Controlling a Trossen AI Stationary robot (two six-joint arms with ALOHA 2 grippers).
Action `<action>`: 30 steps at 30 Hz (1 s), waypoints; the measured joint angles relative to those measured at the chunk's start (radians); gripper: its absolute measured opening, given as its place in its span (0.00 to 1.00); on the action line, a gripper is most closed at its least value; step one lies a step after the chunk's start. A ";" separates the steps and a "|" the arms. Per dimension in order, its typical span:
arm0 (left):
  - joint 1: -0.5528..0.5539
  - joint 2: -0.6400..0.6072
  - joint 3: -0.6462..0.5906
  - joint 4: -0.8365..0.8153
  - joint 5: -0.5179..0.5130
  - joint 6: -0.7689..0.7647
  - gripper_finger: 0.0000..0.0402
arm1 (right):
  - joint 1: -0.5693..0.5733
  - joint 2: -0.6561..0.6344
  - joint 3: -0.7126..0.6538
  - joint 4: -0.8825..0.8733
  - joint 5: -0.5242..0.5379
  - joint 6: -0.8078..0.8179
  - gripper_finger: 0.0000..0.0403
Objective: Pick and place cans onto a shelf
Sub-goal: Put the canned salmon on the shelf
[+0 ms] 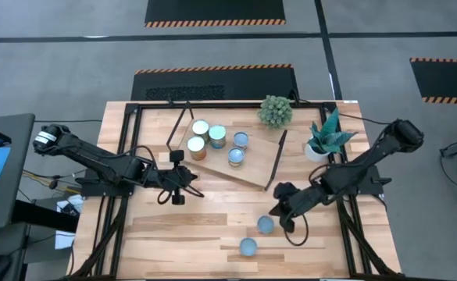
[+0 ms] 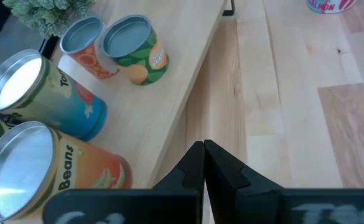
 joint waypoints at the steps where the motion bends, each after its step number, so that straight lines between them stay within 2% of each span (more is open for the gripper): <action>1: 0.000 0.000 0.000 -0.001 0.000 0.000 0.00 | -0.004 0.021 0.037 -0.024 0.000 -0.019 0.03; 3: 0.000 0.000 0.000 -0.002 0.000 0.000 0.00 | -0.008 0.074 0.126 -0.116 0.000 -0.063 0.03; 6: 0.000 0.000 0.000 -0.005 0.000 0.000 0.00 | -0.012 0.170 0.260 -0.402 0.006 -0.100 0.04; 8: 0.000 0.000 0.000 -0.005 0.000 0.000 0.00 | -0.012 0.238 0.317 -0.565 0.035 -0.089 0.05; 10: 0.000 0.000 0.000 -0.005 0.000 0.000 0.00 | -0.015 0.295 0.342 -0.634 0.042 -0.059 0.07; 14: 0.000 0.000 0.000 -0.005 0.000 0.000 0.00 | -0.026 0.376 0.376 -0.521 -0.060 -0.115 0.11; 18: 0.000 0.000 0.000 -0.005 0.000 0.003 0.00 | -0.044 0.427 0.439 -0.512 -0.145 -0.160 0.17; 24: 0.000 0.000 0.000 -0.004 0.000 0.003 0.00 | -0.064 0.455 0.483 -0.513 -0.144 -0.288 0.29; 30: 0.000 0.000 -0.001 -0.005 0.000 0.003 0.00 | -0.084 0.455 0.482 -0.518 -0.141 -0.301 0.41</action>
